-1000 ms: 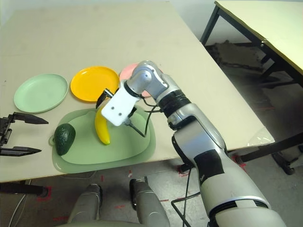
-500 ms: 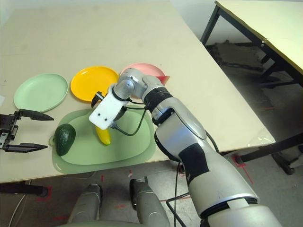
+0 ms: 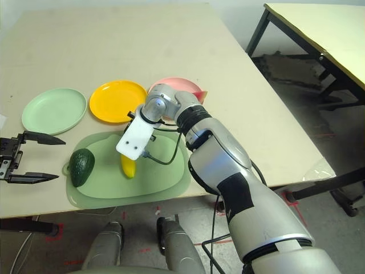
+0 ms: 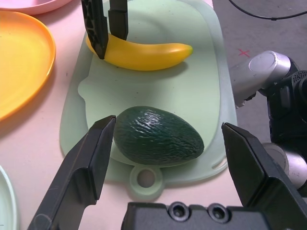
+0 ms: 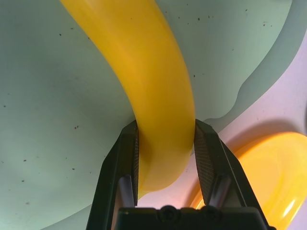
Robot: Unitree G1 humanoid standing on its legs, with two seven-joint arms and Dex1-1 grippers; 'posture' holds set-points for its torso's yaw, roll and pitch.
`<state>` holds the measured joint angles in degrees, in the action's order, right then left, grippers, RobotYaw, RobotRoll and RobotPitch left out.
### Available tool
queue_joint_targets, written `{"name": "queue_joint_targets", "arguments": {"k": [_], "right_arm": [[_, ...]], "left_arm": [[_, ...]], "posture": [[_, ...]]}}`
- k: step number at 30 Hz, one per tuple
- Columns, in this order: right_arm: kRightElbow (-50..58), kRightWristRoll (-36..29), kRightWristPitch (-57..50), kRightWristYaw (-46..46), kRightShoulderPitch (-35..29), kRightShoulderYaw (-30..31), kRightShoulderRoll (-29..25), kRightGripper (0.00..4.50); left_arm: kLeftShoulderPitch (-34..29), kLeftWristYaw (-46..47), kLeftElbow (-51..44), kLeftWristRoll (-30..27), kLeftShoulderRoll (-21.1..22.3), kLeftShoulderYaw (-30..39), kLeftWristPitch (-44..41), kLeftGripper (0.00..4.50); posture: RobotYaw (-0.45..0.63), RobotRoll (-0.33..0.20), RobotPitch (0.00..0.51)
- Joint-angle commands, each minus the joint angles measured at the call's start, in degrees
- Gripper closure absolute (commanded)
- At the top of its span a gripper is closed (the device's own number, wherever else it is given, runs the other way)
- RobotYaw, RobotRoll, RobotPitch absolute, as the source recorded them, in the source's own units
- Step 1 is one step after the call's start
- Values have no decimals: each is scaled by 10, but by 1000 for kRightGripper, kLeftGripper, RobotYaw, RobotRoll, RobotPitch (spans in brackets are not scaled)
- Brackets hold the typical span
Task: Place the fruits into color-matched plates.
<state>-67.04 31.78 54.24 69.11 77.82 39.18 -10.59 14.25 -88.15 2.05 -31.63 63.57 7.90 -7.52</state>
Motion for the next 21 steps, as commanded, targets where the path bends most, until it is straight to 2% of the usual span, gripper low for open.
{"name": "queue_joint_targets", "arguments": {"k": [1,3,6,12,16,21], "right_arm": [[-12,-11,-1,55,-24,4,-13,2862],[-7,-31,-5,79,-20,-7,-16,2862],[7,-71,-12,115,-3,-32,-19,2862],[27,-136,-52,163,36,-76,-11,2862],[-18,-115,-125,48,85,-101,12,2862],[-69,-67,-190,-141,111,-98,28,2862]], "left_arm": [[6,-9,-3,7,-4,-2,-3,0],[10,-12,-2,6,-6,-3,-6,0],[28,-5,-10,-28,-19,9,-42,0],[58,-3,6,-32,-26,14,-64,0],[81,51,18,-20,-36,16,-102,0],[101,113,29,20,-52,13,-87,0]], "posture": [[136,0,220],[128,0,221],[120,0,221],[100,0,216],[95,0,214],[105,0,212]]}}
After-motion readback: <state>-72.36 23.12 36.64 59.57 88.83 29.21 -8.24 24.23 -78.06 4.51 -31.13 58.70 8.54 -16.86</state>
